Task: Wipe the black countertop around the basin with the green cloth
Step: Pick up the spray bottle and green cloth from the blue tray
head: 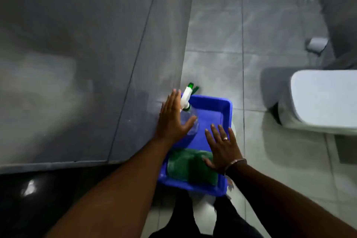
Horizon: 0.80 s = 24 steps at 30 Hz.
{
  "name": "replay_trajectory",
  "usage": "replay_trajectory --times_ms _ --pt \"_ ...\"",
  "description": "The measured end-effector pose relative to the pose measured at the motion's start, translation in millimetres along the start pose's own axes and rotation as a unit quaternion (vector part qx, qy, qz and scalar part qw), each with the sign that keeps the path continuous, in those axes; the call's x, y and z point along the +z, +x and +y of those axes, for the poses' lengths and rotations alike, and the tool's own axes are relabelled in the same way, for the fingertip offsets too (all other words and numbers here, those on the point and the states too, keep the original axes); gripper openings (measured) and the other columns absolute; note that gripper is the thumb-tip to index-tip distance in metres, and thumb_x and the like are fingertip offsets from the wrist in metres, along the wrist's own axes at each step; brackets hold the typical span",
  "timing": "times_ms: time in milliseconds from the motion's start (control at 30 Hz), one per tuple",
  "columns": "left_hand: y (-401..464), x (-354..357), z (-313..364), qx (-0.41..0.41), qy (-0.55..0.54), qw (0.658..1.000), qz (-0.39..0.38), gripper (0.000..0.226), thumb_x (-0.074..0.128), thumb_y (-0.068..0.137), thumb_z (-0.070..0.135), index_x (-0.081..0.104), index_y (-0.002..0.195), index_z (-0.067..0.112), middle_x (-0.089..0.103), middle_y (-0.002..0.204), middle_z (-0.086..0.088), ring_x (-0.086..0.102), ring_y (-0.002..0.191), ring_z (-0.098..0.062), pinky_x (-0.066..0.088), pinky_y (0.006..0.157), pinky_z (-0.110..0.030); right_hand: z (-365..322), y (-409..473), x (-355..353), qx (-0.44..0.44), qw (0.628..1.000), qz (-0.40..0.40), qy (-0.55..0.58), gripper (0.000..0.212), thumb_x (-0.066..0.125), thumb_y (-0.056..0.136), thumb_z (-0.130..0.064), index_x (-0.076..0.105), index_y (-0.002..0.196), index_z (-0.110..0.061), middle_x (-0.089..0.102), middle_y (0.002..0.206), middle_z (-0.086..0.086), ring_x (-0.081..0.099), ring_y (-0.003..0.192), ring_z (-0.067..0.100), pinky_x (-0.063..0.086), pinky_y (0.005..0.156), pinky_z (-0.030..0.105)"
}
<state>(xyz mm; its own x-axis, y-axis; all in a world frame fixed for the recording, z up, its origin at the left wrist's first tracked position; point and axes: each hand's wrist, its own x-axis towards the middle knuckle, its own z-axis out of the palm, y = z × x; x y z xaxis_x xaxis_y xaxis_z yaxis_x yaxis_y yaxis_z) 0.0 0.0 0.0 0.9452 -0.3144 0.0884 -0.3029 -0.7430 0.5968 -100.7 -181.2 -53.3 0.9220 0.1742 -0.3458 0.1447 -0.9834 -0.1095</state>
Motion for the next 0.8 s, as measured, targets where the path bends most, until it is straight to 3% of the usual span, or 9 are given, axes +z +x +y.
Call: replay_trajectory --times_ms 100,167,300,400,500,533,633,733,800 --pt "4 24 -28 -0.089 -0.137 0.984 0.07 0.091 0.066 0.08 0.045 0.027 0.151 0.003 0.034 0.155 -0.003 0.032 0.145 -0.014 0.029 0.119 -0.028 -9 18 56 -0.009 0.997 -0.078 0.002 0.099 0.052 0.07 -0.064 0.021 0.149 -0.013 0.03 0.154 0.02 0.029 0.14 0.04 0.01 0.116 0.058" --pt "5 33 -40 -0.112 -0.187 0.971 0.099 0.09 0.069 0.08 0.041 0.027 0.15 0.004 0.034 0.151 0.003 0.033 0.143 -0.01 0.031 0.118 -0.031 -17 30 86 -0.024 0.994 -0.103 0.008 0.097 0.054 0.069 -0.063 0.026 0.146 -0.012 0.043 0.143 0.019 0.042 0.128 0.039 0.019 0.112 0.054" --pt "22 47 -51 -0.081 -0.272 0.955 0.084 0.089 0.076 0.08 0.022 0.026 0.151 0.006 0.035 0.151 0.002 0.035 0.143 -0.009 0.034 0.119 -0.041 -27 58 117 -0.054 0.992 -0.113 0.005 0.081 0.059 0.061 -0.068 0.047 0.121 -0.014 0.056 0.113 0.013 0.057 0.1 0.034 0.04 0.086 0.044" --pt "38 46 -47 -0.059 -0.31 0.947 0.062 0.085 0.076 0.078 0.026 0.031 0.149 0.01 0.042 0.147 -0.001 0.042 0.14 -0.013 0.042 0.111 -0.029 -33 74 121 -0.039 0.991 -0.128 0.021 0.077 0.068 0.054 -0.068 0.05 0.107 -0.016 0.061 0.105 0.01 0.06 0.095 0.033 0.043 0.078 0.042" --pt "54 41 -38 -0.007 -0.303 0.952 0.049 0.081 0.074 0.082 0.025 0.033 0.148 0.002 0.043 0.146 0.001 0.046 0.13 0.004 0.042 0.101 -0.014 -33 84 119 -0.01 0.983 -0.178 0.051 0.067 0.072 0.059 -0.062 0.057 0.105 -0.016 0.066 0.107 0.011 0.064 0.097 0.034 0.048 0.078 0.04" --pt "59 41 -36 0.007 -0.304 0.952 0.039 0.078 0.072 0.084 0.025 0.033 0.148 0.001 0.042 0.147 0.002 0.045 0.131 0.004 0.042 0.105 -0.019 -32 85 118 -0.001 0.976 -0.207 0.07 0.063 0.072 0.062 -0.06 0.059 0.106 -0.016 0.066 0.111 0.012 0.063 0.101 0.034 0.05 0.08 0.041" --pt "70 41 -30 -0.002 -0.337 0.942 0.004 0.066 0.066 0.089 0.023 0.039 0.145 0.001 0.047 0.147 -0.004 0.049 0.136 -0.015 0.043 0.112 -0.043 -23 87 108 0.055 0.947 -0.268 0.171 0.06 0.075 0.067 -0.052 0.061 0.108 -0.012 0.064 0.118 0.014 0.06 0.109 0.033 0.052 0.087 0.038" --pt "75 41 -26 -0.041 -0.363 0.931 -0.01 0.048 0.061 0.093 0.026 0.054 0.134 0.003 0.063 0.133 -0.009 0.063 0.111 -0.006 0.048 0.099 -0.027 -2 84 85 0.132 0.912 -0.289 0.258 0.05 0.079 0.068 -0.04 0.066 0.107 -0.01 0.068 0.111 0.016 0.064 0.104 0.032 0.049 0.081 0.032" --pt "75 39 -22 -0.051 -0.373 0.927 -0.002 0.038 0.059 0.095 0.022 0.058 0.128 0.002 0.066 0.125 -0.002 0.063 0.112 -0.005 0.046 0.099 -0.023 16 76 64 0.195 0.886 -0.253 0.335 0.038 0.078 0.069 -0.03 0.069 0.102 -0.013 0.07 0.101 0.014 0.067 0.097 0.03 0.05 0.077 0.032"
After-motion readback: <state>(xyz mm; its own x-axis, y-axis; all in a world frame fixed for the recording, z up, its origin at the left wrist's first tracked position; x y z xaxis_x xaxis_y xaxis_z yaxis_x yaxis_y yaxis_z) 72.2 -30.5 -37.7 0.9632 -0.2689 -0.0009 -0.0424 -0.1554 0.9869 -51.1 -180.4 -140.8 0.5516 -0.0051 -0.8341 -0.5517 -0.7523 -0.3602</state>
